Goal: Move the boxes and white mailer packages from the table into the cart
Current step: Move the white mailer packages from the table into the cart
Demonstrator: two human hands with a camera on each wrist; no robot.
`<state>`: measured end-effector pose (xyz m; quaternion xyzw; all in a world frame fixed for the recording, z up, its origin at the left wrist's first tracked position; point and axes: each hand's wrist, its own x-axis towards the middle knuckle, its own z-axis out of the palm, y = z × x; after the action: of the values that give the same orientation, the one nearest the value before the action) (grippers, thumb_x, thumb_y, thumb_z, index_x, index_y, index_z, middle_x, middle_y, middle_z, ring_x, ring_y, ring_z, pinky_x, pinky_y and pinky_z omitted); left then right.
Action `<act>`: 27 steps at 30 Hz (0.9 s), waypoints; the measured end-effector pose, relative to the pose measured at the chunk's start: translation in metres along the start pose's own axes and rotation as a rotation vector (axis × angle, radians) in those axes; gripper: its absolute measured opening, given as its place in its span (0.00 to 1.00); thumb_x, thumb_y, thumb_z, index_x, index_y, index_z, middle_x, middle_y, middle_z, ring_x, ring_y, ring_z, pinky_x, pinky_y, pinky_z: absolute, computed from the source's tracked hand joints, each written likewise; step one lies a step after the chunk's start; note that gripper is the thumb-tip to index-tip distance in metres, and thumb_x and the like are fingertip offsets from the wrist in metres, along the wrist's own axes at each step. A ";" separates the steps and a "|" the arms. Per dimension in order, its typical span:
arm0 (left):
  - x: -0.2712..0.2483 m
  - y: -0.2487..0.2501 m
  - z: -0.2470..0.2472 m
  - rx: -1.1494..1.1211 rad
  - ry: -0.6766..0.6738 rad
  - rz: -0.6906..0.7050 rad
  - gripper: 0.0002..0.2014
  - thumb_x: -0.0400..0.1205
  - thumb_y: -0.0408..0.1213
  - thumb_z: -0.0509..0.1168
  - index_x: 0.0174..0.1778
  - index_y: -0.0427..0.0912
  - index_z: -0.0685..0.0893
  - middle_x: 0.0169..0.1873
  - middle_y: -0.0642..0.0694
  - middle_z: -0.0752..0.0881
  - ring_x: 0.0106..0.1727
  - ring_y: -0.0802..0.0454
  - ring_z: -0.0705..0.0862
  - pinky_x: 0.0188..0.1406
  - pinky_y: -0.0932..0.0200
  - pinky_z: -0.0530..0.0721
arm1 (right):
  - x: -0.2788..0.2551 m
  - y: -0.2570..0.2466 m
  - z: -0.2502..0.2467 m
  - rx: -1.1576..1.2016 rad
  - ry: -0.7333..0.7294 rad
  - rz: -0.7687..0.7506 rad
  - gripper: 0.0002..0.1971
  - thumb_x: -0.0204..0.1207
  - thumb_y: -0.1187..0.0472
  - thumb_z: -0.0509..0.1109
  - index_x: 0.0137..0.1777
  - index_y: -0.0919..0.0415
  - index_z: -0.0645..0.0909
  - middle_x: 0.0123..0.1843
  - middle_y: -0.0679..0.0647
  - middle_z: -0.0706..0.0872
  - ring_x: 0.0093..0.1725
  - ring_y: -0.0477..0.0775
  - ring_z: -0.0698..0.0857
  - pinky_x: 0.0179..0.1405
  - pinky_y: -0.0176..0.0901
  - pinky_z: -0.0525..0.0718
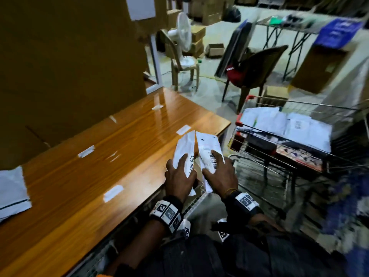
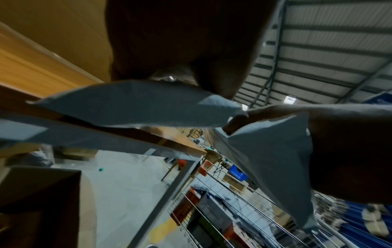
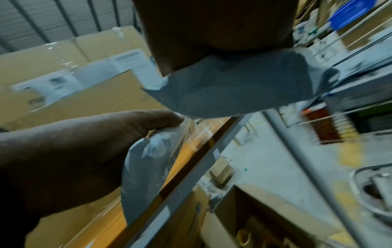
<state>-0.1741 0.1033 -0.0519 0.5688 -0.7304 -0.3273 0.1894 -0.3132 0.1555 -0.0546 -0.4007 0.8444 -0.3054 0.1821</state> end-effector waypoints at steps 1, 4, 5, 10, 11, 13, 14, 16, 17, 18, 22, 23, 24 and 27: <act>0.004 0.010 0.011 0.008 -0.008 0.024 0.31 0.81 0.52 0.66 0.81 0.64 0.64 0.81 0.42 0.57 0.75 0.36 0.69 0.71 0.49 0.70 | 0.006 0.011 -0.008 -0.004 0.007 0.011 0.37 0.69 0.46 0.72 0.79 0.39 0.64 0.69 0.59 0.71 0.69 0.66 0.75 0.61 0.56 0.78; 0.020 0.050 0.058 0.007 -0.054 0.112 0.32 0.80 0.50 0.67 0.81 0.61 0.66 0.79 0.38 0.62 0.77 0.39 0.68 0.72 0.53 0.68 | 0.031 0.055 -0.044 0.037 0.056 0.060 0.36 0.70 0.47 0.73 0.79 0.40 0.65 0.70 0.60 0.72 0.67 0.67 0.76 0.62 0.57 0.78; 0.026 0.065 0.075 0.001 -0.081 0.131 0.32 0.80 0.51 0.67 0.80 0.62 0.66 0.78 0.38 0.62 0.77 0.39 0.69 0.72 0.52 0.69 | 0.040 0.071 -0.057 0.046 0.080 0.074 0.36 0.70 0.46 0.72 0.78 0.39 0.65 0.70 0.60 0.72 0.67 0.67 0.76 0.62 0.57 0.79; 0.050 0.153 0.170 -0.011 -0.239 0.180 0.32 0.80 0.54 0.64 0.81 0.66 0.61 0.80 0.38 0.58 0.78 0.35 0.67 0.75 0.47 0.69 | 0.087 0.168 -0.124 0.082 0.168 0.182 0.36 0.69 0.46 0.71 0.79 0.41 0.66 0.70 0.61 0.73 0.68 0.66 0.77 0.64 0.58 0.79; 0.053 0.155 0.172 -0.001 -0.241 0.193 0.32 0.81 0.54 0.64 0.81 0.66 0.61 0.81 0.36 0.59 0.79 0.35 0.66 0.76 0.47 0.67 | 0.088 0.170 -0.127 0.073 0.175 0.174 0.36 0.70 0.47 0.71 0.79 0.43 0.66 0.71 0.62 0.73 0.69 0.66 0.76 0.65 0.58 0.78; 0.057 0.174 0.194 0.011 -0.255 0.222 0.33 0.81 0.54 0.64 0.82 0.65 0.60 0.81 0.36 0.59 0.78 0.36 0.67 0.75 0.50 0.66 | 0.095 0.191 -0.146 0.049 0.197 0.191 0.36 0.71 0.50 0.72 0.80 0.46 0.66 0.72 0.63 0.73 0.70 0.66 0.76 0.66 0.55 0.77; 0.058 0.186 0.209 0.020 -0.284 0.222 0.32 0.82 0.54 0.64 0.82 0.65 0.60 0.81 0.37 0.59 0.77 0.36 0.68 0.74 0.51 0.67 | 0.100 0.206 -0.156 0.057 0.211 0.216 0.36 0.72 0.52 0.72 0.80 0.48 0.66 0.73 0.64 0.72 0.71 0.65 0.75 0.67 0.54 0.75; 0.061 0.211 0.234 0.022 -0.341 0.227 0.32 0.82 0.53 0.64 0.82 0.65 0.60 0.81 0.38 0.58 0.76 0.34 0.69 0.73 0.50 0.67 | 0.106 0.232 -0.177 0.076 0.254 0.259 0.35 0.72 0.53 0.73 0.80 0.50 0.67 0.74 0.64 0.72 0.72 0.65 0.74 0.69 0.53 0.73; 0.063 0.225 0.245 0.022 -0.352 0.247 0.32 0.81 0.53 0.64 0.82 0.65 0.60 0.81 0.39 0.58 0.76 0.34 0.69 0.74 0.49 0.67 | 0.110 0.245 -0.187 0.082 0.280 0.270 0.35 0.72 0.53 0.73 0.80 0.51 0.67 0.74 0.65 0.72 0.72 0.65 0.73 0.70 0.52 0.72; 0.066 0.236 0.254 0.026 -0.358 0.278 0.32 0.81 0.54 0.65 0.81 0.65 0.61 0.81 0.39 0.58 0.77 0.35 0.69 0.75 0.48 0.68 | 0.115 0.256 -0.196 0.076 0.305 0.284 0.35 0.72 0.54 0.74 0.80 0.52 0.68 0.73 0.66 0.73 0.72 0.65 0.73 0.70 0.52 0.71; 0.089 0.272 0.289 0.061 -0.417 0.339 0.32 0.81 0.54 0.64 0.82 0.64 0.61 0.80 0.34 0.61 0.78 0.35 0.68 0.76 0.46 0.69 | 0.140 0.296 -0.215 0.083 0.347 0.337 0.35 0.71 0.52 0.75 0.79 0.54 0.69 0.73 0.66 0.74 0.72 0.66 0.72 0.71 0.53 0.71; 0.096 0.280 0.297 0.078 -0.436 0.355 0.33 0.81 0.55 0.63 0.82 0.65 0.59 0.80 0.32 0.61 0.79 0.35 0.66 0.76 0.45 0.68 | 0.147 0.305 -0.218 0.093 0.347 0.346 0.35 0.71 0.51 0.74 0.79 0.54 0.68 0.74 0.65 0.74 0.72 0.66 0.72 0.72 0.53 0.71; 0.103 0.289 0.304 0.096 -0.455 0.363 0.33 0.81 0.57 0.62 0.82 0.66 0.58 0.81 0.31 0.60 0.80 0.35 0.65 0.76 0.44 0.68 | 0.153 0.311 -0.222 0.097 0.346 0.359 0.35 0.72 0.51 0.74 0.79 0.53 0.68 0.74 0.65 0.74 0.72 0.66 0.71 0.72 0.54 0.71; 0.127 0.316 0.330 0.154 -0.491 0.377 0.33 0.82 0.56 0.61 0.83 0.65 0.56 0.82 0.28 0.56 0.77 0.31 0.68 0.75 0.43 0.71 | 0.179 0.328 -0.234 0.113 0.364 0.395 0.35 0.72 0.51 0.74 0.79 0.51 0.67 0.75 0.64 0.72 0.74 0.65 0.70 0.73 0.54 0.71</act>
<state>-0.6472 0.1121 -0.0802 0.3401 -0.8696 -0.3574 0.0213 -0.7377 0.2626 -0.1082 -0.1562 0.9066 -0.3776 0.1053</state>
